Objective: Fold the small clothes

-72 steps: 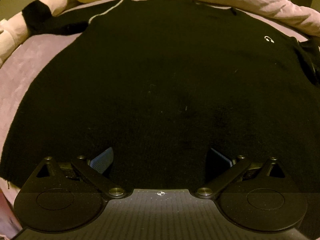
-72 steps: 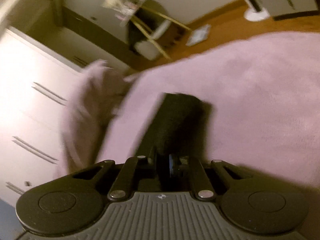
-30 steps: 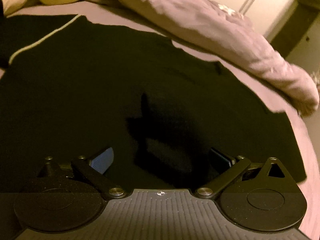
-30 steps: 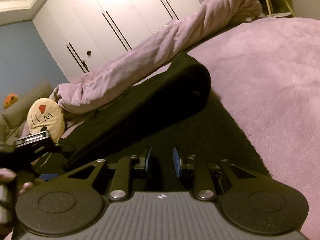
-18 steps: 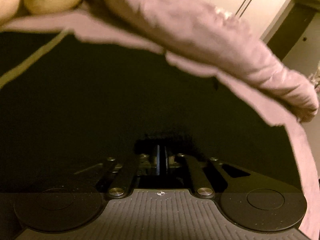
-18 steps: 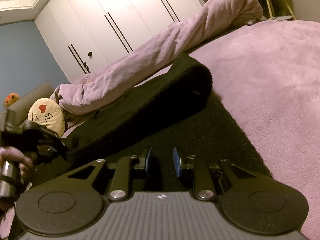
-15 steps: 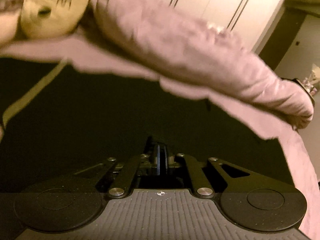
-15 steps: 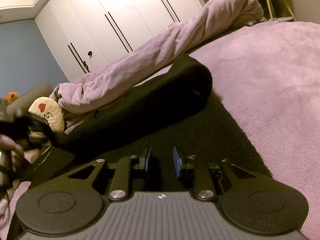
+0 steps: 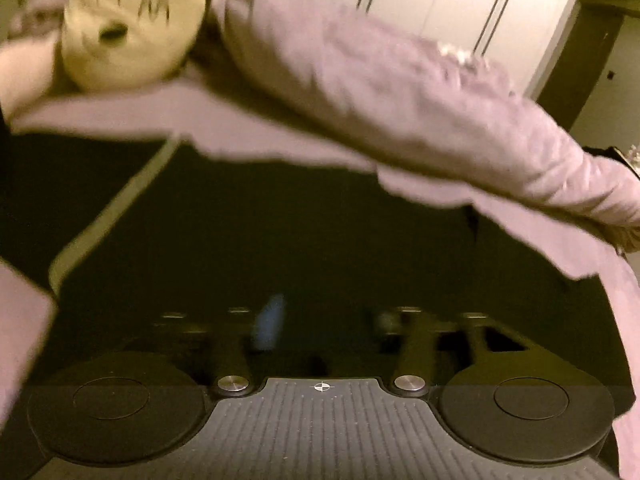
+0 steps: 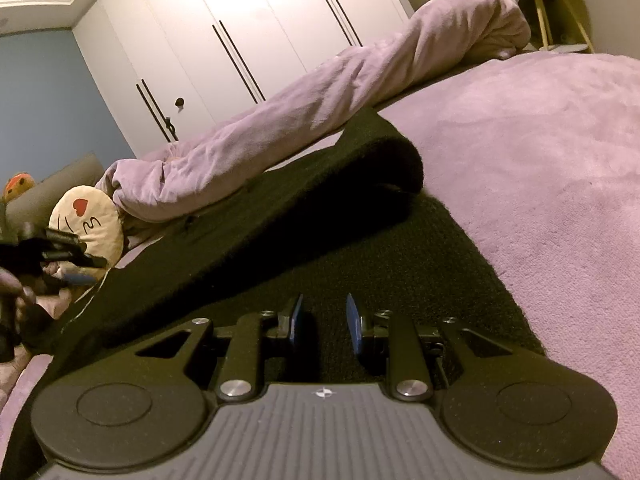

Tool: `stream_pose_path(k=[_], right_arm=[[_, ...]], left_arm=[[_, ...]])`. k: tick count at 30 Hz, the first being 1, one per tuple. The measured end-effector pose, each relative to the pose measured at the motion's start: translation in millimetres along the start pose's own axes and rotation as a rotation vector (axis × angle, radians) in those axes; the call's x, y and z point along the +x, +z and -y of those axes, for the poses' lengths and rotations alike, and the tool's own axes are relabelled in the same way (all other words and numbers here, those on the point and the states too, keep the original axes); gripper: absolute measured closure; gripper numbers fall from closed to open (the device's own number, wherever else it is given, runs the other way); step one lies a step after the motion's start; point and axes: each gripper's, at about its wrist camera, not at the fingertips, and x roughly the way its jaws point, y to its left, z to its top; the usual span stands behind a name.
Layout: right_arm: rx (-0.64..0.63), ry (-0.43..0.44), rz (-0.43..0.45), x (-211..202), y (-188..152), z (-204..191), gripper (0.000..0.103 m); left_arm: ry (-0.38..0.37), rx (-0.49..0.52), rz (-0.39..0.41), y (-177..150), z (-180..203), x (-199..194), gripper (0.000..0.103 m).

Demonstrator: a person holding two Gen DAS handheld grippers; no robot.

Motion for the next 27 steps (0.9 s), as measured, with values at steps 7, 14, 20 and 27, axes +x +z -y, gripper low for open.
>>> stream_pose_path(k=[7, 14, 20, 27], right_arm=[[0.009, 0.007, 0.003, 0, -1, 1, 0.080], [0.017, 0.016, 0.008, -1, -1, 4, 0.080], [0.013, 0.013, 0.006, -1, -1, 4, 0.080], [-0.003, 0.000, 0.005, 0, -1, 0, 0.080]], left_arm=[[-0.169, -0.134, -0.171, -37, -2, 29, 0.021], [-0.204, -0.127, -0.191, -47, 1, 30, 0.079], [-0.196, 0.030, -0.093, -33, 31, 14, 0.089], [-0.122, 0.206, 0.124, 18, 44, -30, 0.089]])
